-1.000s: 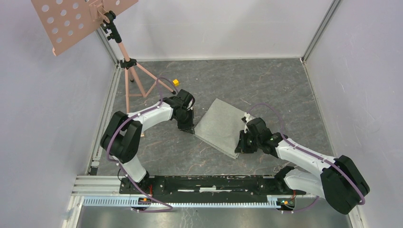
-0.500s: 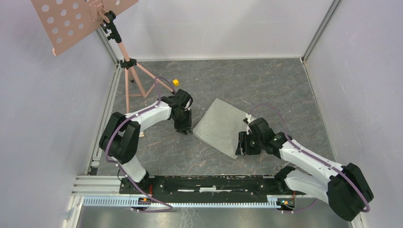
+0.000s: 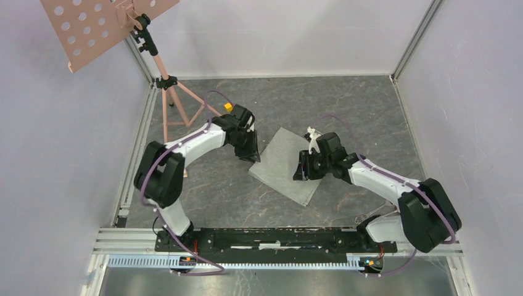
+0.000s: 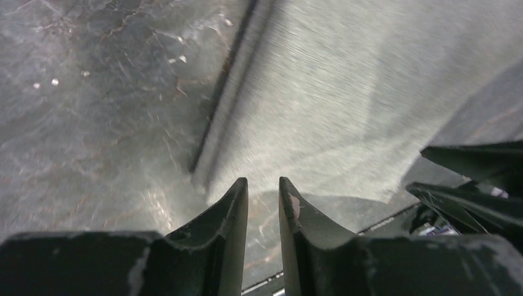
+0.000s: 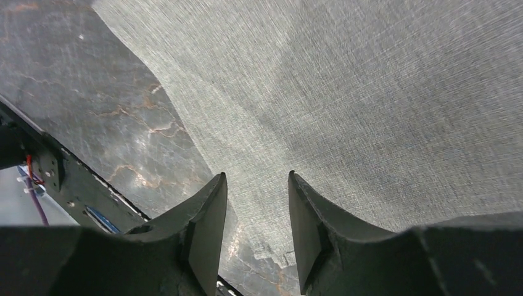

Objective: Fold the napkin into a case and place the utensils inside
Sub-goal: Smooth out the square-folded napkin at the center of the board.

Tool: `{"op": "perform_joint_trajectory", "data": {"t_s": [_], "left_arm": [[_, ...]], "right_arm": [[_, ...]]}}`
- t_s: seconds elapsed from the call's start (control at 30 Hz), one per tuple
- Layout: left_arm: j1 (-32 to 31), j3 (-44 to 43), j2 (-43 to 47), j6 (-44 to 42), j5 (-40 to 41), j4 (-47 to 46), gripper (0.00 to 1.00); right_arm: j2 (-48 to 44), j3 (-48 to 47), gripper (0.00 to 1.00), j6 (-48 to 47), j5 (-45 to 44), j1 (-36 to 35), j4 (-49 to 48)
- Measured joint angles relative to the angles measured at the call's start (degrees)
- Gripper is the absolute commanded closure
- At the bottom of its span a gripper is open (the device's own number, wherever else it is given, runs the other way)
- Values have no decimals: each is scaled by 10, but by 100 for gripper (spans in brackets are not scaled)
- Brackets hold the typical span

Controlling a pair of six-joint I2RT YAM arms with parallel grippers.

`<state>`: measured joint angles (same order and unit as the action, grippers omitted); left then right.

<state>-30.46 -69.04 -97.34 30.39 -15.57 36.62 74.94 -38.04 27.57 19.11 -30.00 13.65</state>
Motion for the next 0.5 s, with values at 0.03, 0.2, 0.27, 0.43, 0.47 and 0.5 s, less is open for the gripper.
{"op": "perform_joint_trajectory", "data": {"t_s": [0.03,0.2,0.27,0.43,0.47,0.5], "left_arm": [[0,-1,-17,0,0,-9,69],[0,21,-90,0,7,-40,72],[2,32,-88,4,4,-49,73],[1,50,-74,5,7,-67,72],[1,52,-71,5,9,-67,71],[0,54,-67,5,11,-65,71]], "right_arm": [[8,6,53,-1,3,0,-9],[34,33,53,-30,-13,5,-19],[35,36,51,-47,-29,14,-3],[18,14,39,-91,-44,65,39],[17,2,39,-99,-47,74,46],[18,-15,39,-107,-48,87,53]]}}
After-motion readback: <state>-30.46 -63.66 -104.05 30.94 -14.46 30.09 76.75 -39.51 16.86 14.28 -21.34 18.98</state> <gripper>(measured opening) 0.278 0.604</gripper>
